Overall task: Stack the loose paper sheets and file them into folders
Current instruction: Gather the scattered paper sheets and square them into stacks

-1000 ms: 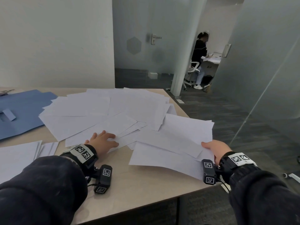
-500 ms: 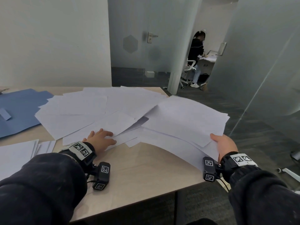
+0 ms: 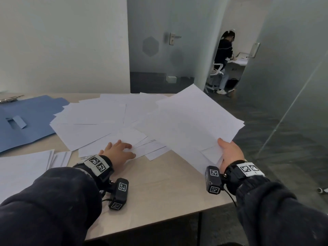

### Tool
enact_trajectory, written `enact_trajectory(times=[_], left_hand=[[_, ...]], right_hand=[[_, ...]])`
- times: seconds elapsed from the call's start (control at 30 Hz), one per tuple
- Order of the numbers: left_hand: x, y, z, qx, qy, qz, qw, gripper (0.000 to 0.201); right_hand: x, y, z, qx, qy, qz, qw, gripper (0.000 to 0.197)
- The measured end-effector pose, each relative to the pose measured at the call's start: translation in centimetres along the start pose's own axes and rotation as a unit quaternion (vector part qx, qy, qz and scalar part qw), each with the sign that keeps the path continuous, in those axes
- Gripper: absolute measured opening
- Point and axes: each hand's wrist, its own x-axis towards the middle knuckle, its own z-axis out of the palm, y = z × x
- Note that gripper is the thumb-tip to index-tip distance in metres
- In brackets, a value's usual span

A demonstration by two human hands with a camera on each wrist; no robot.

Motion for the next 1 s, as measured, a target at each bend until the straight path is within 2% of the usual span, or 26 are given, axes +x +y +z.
enact_trajectory(times=[0.13,0.27,0.43,0.53,0.67,0.8,0.9,1.0], left_hand=[[-0.2,-0.3,0.0,-0.005,-0.001,0.003,1.000,0.052],[0.0,-0.6,-0.5,-0.032,-0.012,-0.017,0.999,0.057],[0.6,-0.1,-1.8,-0.001,0.026,-0.042,0.999,0.039],[1.6,0.0,-2.8,0.007,0.030,-0.039,0.999,0.039],[3.4,0.4,-3.7,0.039,0.049,-0.050,0.997,0.048],[5.6,-1.7,-5.2,0.027,0.083,-0.104,0.991,0.062],[6.7,-4.4,-6.0,0.027,0.084,-0.162,0.983,0.085],[7.2,-5.8,-6.1,0.003,0.043,-0.181,0.983,0.106]], right_hand=[[-0.1,1.7,4.0,0.031,-0.010,0.016,0.999,0.011],[0.3,2.9,6.6,0.018,0.019,-0.011,1.000,0.019],[1.4,2.7,6.9,-0.008,0.083,-0.059,0.995,0.029],[2.2,2.6,6.6,-0.015,0.099,-0.081,0.992,0.034],[3.2,3.0,6.7,-0.055,0.087,-0.086,0.991,0.036],[4.0,3.2,6.7,-0.067,0.071,-0.086,0.992,0.035],[4.0,3.3,6.6,-0.065,0.077,-0.091,0.991,0.036],[3.8,3.2,6.9,-0.058,0.103,-0.104,0.988,0.039]])
